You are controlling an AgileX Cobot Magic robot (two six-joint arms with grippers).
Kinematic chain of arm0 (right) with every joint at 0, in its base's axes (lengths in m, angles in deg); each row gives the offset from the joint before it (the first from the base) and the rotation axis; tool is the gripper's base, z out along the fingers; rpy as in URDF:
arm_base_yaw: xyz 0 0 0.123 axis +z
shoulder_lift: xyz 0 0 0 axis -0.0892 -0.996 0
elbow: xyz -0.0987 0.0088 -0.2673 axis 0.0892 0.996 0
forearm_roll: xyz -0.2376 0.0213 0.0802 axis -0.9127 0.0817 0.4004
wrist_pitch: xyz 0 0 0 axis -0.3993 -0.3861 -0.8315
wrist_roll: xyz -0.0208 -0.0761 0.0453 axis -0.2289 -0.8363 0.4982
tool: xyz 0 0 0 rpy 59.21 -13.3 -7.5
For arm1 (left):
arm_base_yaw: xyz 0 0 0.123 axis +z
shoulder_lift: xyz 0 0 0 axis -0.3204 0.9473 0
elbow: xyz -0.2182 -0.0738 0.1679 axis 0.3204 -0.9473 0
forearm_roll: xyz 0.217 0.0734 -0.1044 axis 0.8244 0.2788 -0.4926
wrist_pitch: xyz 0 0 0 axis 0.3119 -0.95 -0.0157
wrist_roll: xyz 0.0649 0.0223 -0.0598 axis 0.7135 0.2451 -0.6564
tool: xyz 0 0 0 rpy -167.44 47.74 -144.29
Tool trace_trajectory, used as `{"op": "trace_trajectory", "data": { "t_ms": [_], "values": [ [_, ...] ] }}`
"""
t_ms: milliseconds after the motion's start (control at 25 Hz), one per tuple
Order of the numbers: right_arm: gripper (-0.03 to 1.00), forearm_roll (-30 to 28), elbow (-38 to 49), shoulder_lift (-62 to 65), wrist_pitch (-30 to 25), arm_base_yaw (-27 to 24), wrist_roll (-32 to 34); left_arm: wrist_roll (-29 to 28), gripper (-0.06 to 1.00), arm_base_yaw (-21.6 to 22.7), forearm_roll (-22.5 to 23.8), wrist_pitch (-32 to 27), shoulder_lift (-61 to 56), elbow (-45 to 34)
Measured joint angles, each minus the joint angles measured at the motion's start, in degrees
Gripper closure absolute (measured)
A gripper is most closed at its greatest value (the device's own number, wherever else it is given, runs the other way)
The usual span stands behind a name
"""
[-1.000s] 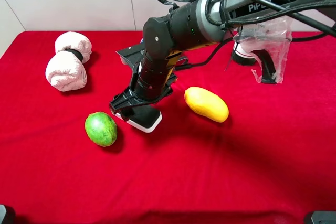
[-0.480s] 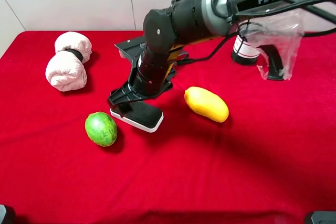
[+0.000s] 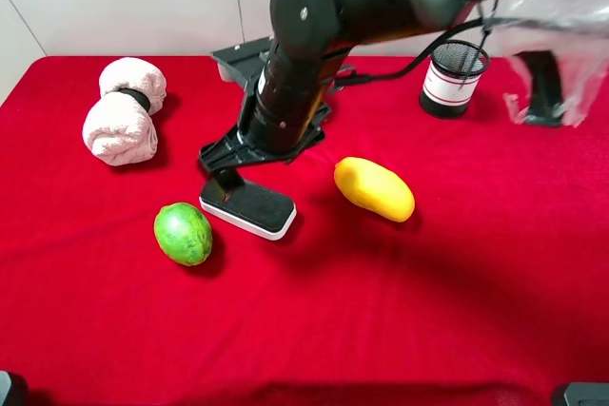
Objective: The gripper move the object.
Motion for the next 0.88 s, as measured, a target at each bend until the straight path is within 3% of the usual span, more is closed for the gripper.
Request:
{"op": "trace_trajectory", "data": {
  "t_ms": [880],
  "values": [
    [0.27,-6.1,0.0,16.5,-22.8,-1.5,3.2,0.0,-0.04,0.0,0.0,0.0,0.0,0.0]
  ]
}}
